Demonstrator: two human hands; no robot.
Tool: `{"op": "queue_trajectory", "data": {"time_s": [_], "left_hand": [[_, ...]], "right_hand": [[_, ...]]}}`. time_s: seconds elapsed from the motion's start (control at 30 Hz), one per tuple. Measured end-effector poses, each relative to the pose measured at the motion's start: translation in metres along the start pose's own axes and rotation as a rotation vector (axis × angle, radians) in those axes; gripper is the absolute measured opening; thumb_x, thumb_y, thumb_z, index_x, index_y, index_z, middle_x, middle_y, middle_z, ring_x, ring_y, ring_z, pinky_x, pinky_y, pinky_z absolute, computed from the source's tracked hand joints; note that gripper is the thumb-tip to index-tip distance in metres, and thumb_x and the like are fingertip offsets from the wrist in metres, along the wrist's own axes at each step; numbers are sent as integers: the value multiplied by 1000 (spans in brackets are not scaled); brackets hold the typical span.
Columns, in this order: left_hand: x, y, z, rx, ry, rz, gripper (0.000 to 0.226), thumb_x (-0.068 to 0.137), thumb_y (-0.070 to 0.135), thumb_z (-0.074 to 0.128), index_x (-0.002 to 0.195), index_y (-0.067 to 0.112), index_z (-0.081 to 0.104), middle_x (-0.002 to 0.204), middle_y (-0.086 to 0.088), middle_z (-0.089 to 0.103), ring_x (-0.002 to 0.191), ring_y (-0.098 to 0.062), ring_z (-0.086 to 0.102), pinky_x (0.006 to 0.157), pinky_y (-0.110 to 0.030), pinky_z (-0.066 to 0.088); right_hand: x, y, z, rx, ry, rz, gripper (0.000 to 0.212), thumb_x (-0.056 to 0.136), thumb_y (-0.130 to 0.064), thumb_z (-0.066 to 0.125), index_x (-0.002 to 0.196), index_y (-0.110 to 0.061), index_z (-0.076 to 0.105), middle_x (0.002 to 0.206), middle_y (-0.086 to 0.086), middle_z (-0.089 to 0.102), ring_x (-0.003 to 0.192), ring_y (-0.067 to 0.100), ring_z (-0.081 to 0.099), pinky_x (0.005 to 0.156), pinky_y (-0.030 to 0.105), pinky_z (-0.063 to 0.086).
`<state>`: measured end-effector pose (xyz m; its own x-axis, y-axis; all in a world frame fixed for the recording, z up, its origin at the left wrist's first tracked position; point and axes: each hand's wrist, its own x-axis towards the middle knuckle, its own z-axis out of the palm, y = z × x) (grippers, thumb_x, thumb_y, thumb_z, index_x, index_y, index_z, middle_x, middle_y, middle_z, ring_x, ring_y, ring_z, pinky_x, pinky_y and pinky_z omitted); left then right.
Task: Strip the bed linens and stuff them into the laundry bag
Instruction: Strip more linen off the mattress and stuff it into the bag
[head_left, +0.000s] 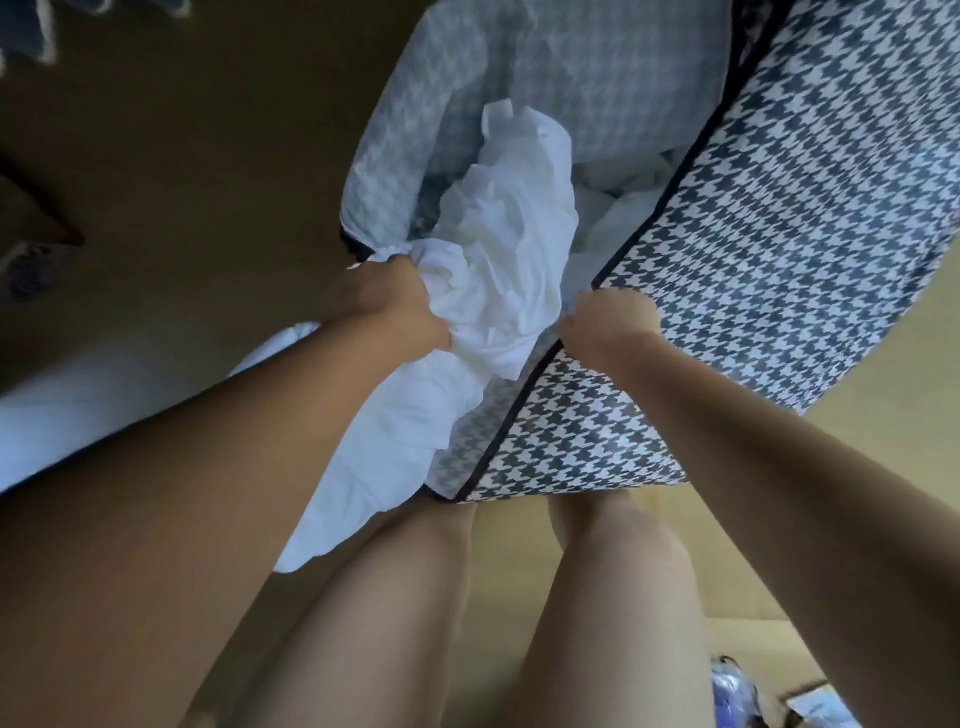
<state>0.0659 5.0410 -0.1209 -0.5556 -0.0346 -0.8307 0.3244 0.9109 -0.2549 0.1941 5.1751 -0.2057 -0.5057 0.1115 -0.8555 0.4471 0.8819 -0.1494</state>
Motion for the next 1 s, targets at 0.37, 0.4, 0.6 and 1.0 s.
{"op": "queue_trajectory", "data": {"time_s": [0.37, 0.4, 0.6, 1.0], "left_hand": [[-72, 156, -46, 334, 38, 614, 65, 74, 46, 73, 129, 20, 48, 126, -5, 56, 116, -27, 53, 77, -32, 40], [-81, 179, -46, 389, 70, 714, 68, 76, 42, 72, 133, 19, 44, 130, -6, 54, 120, -28, 51, 80, -35, 42], [-127, 249, -9, 475, 170, 1089, 65, 89, 17, 55, 147, 29, 27, 137, -12, 50, 122, -37, 48, 91, -39, 43], [-199, 151, 15, -17, -793, 735, 61, 68, 79, 51, 97, 29, 70, 103, 5, 69, 103, -17, 62, 99, -34, 42]], "right_hand": [[-158, 84, -27, 789, 605, 191, 15, 75, -18, 45, 80, -11, 57, 61, 1, 53, 60, 27, 51, 56, 32, 39], [-169, 98, -28, 834, 623, 264, 14, 73, -19, 46, 78, -12, 57, 62, 0, 54, 63, 26, 52, 57, 32, 39], [-238, 192, -17, 945, 870, 674, 18, 65, -21, 39, 72, -11, 52, 67, 4, 51, 68, 23, 48, 59, 30, 31], [-277, 206, 4, 992, 797, 707, 4, 77, -10, 48, 77, -12, 51, 73, 5, 53, 72, 26, 48, 61, 30, 30]]}}
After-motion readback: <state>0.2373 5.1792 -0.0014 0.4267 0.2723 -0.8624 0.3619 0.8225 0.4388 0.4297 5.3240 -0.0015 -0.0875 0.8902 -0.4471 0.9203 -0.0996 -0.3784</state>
